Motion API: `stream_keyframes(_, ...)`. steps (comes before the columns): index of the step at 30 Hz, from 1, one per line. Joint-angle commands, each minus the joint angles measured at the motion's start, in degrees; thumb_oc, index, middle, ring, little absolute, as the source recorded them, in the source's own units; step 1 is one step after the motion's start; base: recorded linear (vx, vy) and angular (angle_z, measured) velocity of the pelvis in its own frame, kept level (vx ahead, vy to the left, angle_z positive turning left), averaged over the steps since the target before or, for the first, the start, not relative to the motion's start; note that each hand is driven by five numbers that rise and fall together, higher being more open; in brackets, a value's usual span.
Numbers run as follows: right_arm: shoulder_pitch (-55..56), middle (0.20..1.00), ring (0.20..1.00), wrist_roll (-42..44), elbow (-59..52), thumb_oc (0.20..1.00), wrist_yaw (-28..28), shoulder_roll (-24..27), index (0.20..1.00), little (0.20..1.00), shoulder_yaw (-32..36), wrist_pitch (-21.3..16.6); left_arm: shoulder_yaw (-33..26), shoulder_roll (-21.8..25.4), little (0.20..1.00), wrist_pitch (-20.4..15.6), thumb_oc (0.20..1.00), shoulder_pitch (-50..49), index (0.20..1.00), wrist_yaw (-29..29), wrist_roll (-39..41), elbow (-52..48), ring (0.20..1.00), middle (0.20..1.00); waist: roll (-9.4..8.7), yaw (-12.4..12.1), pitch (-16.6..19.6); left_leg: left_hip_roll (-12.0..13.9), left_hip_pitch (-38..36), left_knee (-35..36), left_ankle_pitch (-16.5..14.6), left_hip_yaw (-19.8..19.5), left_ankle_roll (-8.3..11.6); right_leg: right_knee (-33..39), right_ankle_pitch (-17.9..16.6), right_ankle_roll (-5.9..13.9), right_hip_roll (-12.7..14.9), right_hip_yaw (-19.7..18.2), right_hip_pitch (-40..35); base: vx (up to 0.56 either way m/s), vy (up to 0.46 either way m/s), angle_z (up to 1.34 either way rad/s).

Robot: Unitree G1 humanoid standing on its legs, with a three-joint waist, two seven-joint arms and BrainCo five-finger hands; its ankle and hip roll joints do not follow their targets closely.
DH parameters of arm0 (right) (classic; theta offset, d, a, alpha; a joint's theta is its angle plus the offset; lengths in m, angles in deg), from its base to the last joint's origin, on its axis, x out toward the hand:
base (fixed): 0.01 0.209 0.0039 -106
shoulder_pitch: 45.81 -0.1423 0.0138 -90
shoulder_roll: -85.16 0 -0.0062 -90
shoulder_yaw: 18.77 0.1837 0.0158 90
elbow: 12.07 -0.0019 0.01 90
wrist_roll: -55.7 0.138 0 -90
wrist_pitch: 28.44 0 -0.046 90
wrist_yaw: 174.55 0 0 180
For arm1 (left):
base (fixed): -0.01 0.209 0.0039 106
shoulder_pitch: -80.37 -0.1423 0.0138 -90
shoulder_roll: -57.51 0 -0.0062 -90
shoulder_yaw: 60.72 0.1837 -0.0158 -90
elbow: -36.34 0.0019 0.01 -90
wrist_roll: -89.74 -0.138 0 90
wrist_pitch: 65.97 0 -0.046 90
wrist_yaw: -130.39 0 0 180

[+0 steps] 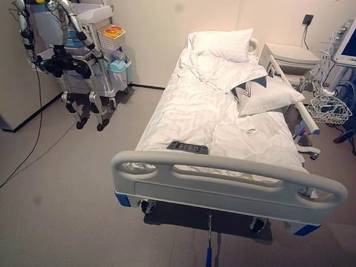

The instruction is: Raise the hospital bed

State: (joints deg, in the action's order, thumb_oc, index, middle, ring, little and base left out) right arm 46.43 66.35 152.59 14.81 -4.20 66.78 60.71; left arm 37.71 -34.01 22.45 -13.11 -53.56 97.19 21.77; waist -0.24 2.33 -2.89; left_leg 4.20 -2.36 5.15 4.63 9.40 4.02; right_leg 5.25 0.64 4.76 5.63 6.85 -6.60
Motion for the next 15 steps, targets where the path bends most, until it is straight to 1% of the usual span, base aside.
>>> stream_keyframes(1, -8.4, 1.0, 1.0, 1.0, 1.2, 1.0, 2.3, 2.3, 1.0, 1.0, -0.6, -0.3, -1.4, 0.1, 1.0, 0.1, 1.0, 6.6, 1.0, -2.7, 0.7, 3.6, 1.0, 1.0, 0.37, 0.1, -6.4, -1.2, 1.0, -0.2, -3.0, -1.6, -0.52, -1.0, -5.5, 3.83, 2.4, 0.8, 8.0, -0.35, -0.021, -0.02)
stream_keyframes(3, -11.5, 1.0, 1.0, 2.3, -0.7, 1.0, 3.5, 3.0, 1.0, 1.0, -1.4, -0.2, -0.7, 0.5, 1.0, -0.1, 1.0, 9.3, 1.0, -3.4, 2.9, 2.9, 1.0, 1.0, 1.13, -0.1, -8.9, -1.1, 5.8, -0.6, -1.2, -1.7, -0.42, -3.0, -6.2, 3.43, 2.6, 0.5, 13.4, -0.27, -0.023, -0.03)
stream_keyframes(4, -11.5, 1.0, 1.0, 2.3, -0.7, 1.0, 3.5, 3.0, 1.0, 1.0, -1.4, -0.2, -0.7, 0.5, 1.0, -0.1, 1.0, 9.3, 1.0, -3.4, 2.9, 2.9, 1.0, 1.0, 1.14, -0.1, -8.9, -1.2, 6.0, -0.6, -1.2, -1.7, -0.42, -3.1, -6.2, 3.42, 2.6, 0.5, 13.6, -0.15, -0.026, -0.03)
stream_keyframes(9, -15.5, 1.0, 1.0, 3.4, -4.9, 1.0, 5.5, 4.0, 1.0, 1.0, -3.3, -0.7, 1.3, 0.1, 1.0, -1.2, 1.0, 13.0, 1.0, -5.2, 7.3, -0.9, 1.0, 1.0, 2.48, 0.1, -14.5, -1.6, 14.5, -4.6, -0.3, -2.6, -0.53, -6.8, -6.4, 2.63, 2.9, 0.7, 21.5, -0.15, -0.032, -0.01)
stream_keyframes(11, -18.4, 1.0, 1.0, 4.5, -7.6, 1.0, 7.1, 4.3, 1.0, 1.0, -4.6, -1.1, 2.3, 0.1, 1.0, -2.1, 1.0, 15.2, 1.0, -6.6, 9.9, -4.0, 1.0, 1.0, 2.94, 0.3, -17.0, -1.9, 19.3, -6.6, 0.2, -2.7, -0.55, -8.5, -6.7, 2.33, 2.6, 0.4, 26.2, -0.2, -0.033, -0.07)
stream_keyframes(14, -22.0, 1.0, 1.0, 5.7, -10.7, 1.0, 8.9, 4.5, 1.0, 1.0, -6.0, -1.5, 3.8, -0.1, 1.0, -3.0, 1.0, 17.7, 1.0, -8.6, 12.3, -8.3, 1.0, 1.0, 3.61, 0.3, -19.7, -1.7, 26.9, -10.3, 0.3, -2.9, -0.4, -11.3, -6.6, 1.93, 2.7, 0.5, 33.3, -0.18, -0.059, -0.07)
stream_keyframes(15, -24.9, 1.0, 1.0, 6.3, -13.5, 1.0, 10.6, 4.7, 1.0, 1.0, -7.3, -2.1, 3.7, -0.6, 1.0, -4.4, 1.0, 18.5, 1.0, -10.3, 17.2, -12.0, 1.0, 1.0, 4.1, 0.1, -21.9, -1.9, 32.3, -12.7, 0.3, -3.4, -0.43, -13.3, -6.5, 1.69, 2.6, 0.2, 38.8, -0.15, -0.051, 0.01)
